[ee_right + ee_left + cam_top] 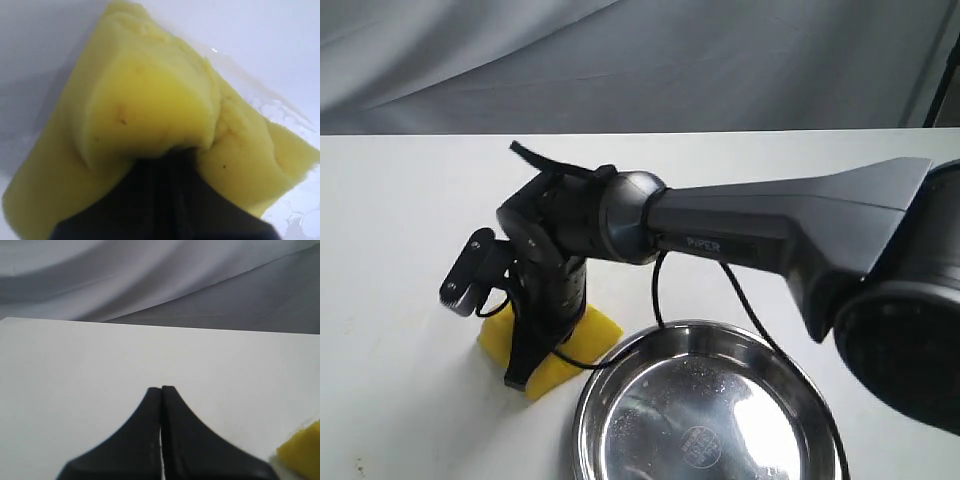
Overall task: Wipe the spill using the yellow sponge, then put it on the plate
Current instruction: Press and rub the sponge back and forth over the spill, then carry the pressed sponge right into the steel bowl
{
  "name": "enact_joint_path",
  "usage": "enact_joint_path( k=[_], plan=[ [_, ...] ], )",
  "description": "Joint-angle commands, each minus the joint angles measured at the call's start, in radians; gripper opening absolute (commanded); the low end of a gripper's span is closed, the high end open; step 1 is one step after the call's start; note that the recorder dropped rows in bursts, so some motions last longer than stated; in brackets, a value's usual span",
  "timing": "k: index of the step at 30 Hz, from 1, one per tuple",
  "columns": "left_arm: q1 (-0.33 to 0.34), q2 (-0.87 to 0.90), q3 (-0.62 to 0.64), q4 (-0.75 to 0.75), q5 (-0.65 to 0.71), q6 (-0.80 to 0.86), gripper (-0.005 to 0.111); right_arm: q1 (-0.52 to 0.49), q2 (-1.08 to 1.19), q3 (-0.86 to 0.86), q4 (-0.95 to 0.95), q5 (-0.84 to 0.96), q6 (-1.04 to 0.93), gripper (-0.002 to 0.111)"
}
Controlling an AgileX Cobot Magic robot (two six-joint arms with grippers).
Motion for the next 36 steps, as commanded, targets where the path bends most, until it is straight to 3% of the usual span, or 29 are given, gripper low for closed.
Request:
enact_joint_path(
  k=[1, 7, 10, 15, 18, 22, 30, 36],
  plan=[
    [0.003, -0.003, 0.003, -0.007, -0.002, -0.002, 0.000, -0.158, 0.073, 0.030, -0.076, 0.137, 0.042, 0.000],
    [0.003, -0.003, 0.003, -0.007, -0.002, -0.002, 0.000, -0.411, 0.075, 0.030, -0.113, 0.192, 0.145, 0.000],
    [0.003, -0.003, 0.003, -0.007, -0.002, -0.002, 0.000, -0.436, 0.075, 0.030, -0.069, 0.193, 0.145, 0.000],
    [0.003, -0.003, 0.003, -0.007, -0.002, -0.002, 0.000, -0.285, 0.075, 0.030, 0.121, 0.144, 0.008, 0.000],
    [0.003, -0.003, 0.003, -0.007, -0.002, -0.002, 0.000, -0.124, 0.075, 0.030, 0.137, 0.135, -0.076, 0.000],
    [0.003, -0.003, 0.003, -0.007, -0.002, -0.002, 0.000, -0.015, 0.073, 0.009, 0.117, 0.137, -0.110, 0.000],
    [0.003, -0.003, 0.003, -0.007, -0.002, -0.002, 0.000, 0.001, -0.035, -0.168, 0.082, 0.320, -0.097, 0.000],
    [0.003, -0.003, 0.003, -0.007, -0.002, -0.002, 0.000, -0.009, -0.184, -0.174, -0.057, 0.353, 0.003, 0.000]
  ],
)
